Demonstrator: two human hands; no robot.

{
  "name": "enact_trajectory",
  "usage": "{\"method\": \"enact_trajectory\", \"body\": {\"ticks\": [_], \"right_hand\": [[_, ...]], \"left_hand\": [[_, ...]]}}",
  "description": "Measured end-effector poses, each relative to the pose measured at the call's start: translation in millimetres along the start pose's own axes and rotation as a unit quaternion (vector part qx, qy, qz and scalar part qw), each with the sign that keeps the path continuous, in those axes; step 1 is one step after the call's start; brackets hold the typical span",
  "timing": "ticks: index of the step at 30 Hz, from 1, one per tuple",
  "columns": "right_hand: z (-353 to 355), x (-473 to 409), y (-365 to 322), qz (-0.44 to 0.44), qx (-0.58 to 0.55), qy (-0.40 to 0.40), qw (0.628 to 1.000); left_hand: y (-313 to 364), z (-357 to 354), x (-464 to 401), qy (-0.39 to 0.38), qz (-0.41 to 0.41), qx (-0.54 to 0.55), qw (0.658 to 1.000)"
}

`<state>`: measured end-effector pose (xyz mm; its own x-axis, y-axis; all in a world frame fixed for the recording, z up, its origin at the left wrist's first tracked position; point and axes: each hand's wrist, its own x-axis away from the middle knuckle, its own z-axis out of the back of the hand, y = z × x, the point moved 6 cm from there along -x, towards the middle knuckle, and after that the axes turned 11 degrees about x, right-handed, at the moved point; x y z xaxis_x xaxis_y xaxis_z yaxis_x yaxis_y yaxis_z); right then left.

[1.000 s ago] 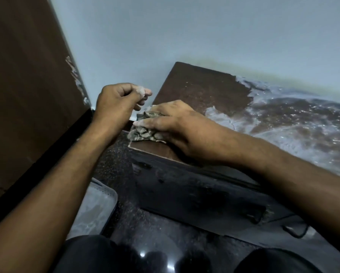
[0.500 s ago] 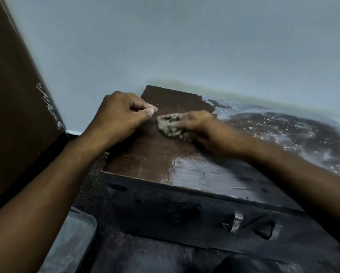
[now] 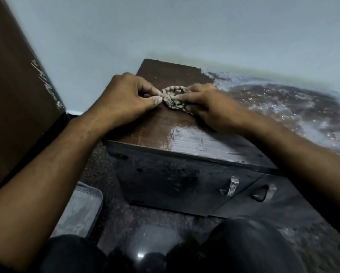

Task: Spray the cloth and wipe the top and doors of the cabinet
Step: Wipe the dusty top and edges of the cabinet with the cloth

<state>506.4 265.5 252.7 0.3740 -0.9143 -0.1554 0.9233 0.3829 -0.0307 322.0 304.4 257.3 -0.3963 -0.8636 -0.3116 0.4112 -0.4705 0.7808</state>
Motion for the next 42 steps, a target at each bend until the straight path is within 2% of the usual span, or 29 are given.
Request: {"method": "enact_trajectory", "body": {"ticks": [2,4,6,10,12,15,20,25,31,35,38,42], "right_hand": [[-3.2,9.1,-23.6,0.035,-0.022,0.005,0.999],[-7.4,30.6,-50.8,0.105,-0.037,0.003,0.994],[-6.0,39.3,-50.1,0.132,-0.033,-0.007,0.991],[0.6,25.0,-15.7,0.009,-0.011,-0.004,1.0],[-2.2,31.7,-34.7,0.031,-0.018,-0.002,0.999],[-9.5,54.6,-65.8,0.111,-0.034,-0.022,0.993],[2.2,43.3,-30.8,0.008,0.002,-0.007,1.0],[-4.3,63.9,-63.6,0.08,-0.004,-0.004,0.997],[2.9,40.7,-41.4,-0.008,0.003,-0.014,1.0],[-4.6,37.8,-97.8,0.09,-0.022,-0.001,0.996],[-5.3,59.0,-95.6,0.147,-0.025,-0.022,0.989],[3.3,57.8,-42.7,0.046,0.005,-0.012,0.999]], "left_hand": [[0.3,3.1,0.5,0.008,0.0,-0.01,1.0],[0.3,5.0,2.5,0.008,-0.004,-0.006,1.0],[1.8,4.9,5.0,0.006,-0.007,-0.004,1.0],[5.2,3.8,7.4,0.001,-0.01,-0.019,1.0],[6.8,3.2,8.1,-0.002,-0.015,-0.018,1.0],[7.7,2.3,9.7,-0.009,-0.02,-0.014,1.0],[6.4,-0.2,11.9,-0.016,-0.02,-0.023,0.999],[9.4,0.2,12.3,-0.008,-0.042,-0.039,0.998],[3.4,20.2,12.0,0.044,-0.03,-0.035,0.998],[-2.2,30.5,10.9,0.097,-0.004,-0.023,0.995],[-6.4,34.4,12.0,0.102,0.002,-0.02,0.995],[-8.8,31.9,15.1,0.087,-0.001,-0.015,0.996]]}}
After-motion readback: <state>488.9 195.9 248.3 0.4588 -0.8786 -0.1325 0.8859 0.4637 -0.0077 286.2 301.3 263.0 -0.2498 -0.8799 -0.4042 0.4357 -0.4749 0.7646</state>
